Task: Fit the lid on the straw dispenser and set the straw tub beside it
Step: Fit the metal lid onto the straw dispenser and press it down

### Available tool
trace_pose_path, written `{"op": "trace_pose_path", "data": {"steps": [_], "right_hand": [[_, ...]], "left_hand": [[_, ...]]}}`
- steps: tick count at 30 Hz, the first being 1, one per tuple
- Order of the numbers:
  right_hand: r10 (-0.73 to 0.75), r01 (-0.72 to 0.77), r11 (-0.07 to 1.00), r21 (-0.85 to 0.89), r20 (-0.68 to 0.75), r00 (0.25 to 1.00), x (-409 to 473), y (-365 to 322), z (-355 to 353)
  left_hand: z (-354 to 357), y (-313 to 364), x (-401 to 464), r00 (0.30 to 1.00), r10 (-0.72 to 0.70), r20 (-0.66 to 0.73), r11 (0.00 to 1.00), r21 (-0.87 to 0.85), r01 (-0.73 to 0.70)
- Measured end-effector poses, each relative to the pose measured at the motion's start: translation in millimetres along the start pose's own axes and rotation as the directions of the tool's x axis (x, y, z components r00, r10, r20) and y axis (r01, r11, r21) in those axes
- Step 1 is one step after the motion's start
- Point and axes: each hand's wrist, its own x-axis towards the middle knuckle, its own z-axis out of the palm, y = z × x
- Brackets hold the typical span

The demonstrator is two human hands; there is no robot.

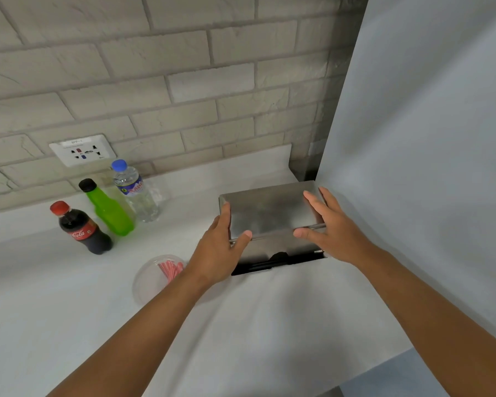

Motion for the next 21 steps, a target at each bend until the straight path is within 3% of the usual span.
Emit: {"op": "trace_pose_path", "data": {"steps": [6, 11, 21], "right_hand": [[-0.034, 0.037, 0.998, -0.048, 0.051, 0.998, 47.1, -1.5, -10.0], [-0.02, 0.024, 0.972, -0.233, 0.017, 1.0, 81.5, -15.0, -16.3], [0.033, -0.022, 0.984, -0.177, 0.059, 0.998, 135.6, -18.5, -20.7]], "left_hand": [[-3.9, -2.2, 37.1, 0.998, -0.017, -0.065, 0.998, 0.051, 0.021], [-8.4, -2.9, 69.1, 0.996, -0.03, -0.089, 0.993, 0.113, 0.04], [-17.6, 2.4, 118.6, 0.991, -0.094, -0.092, 0.995, -0.027, 0.092]]}}
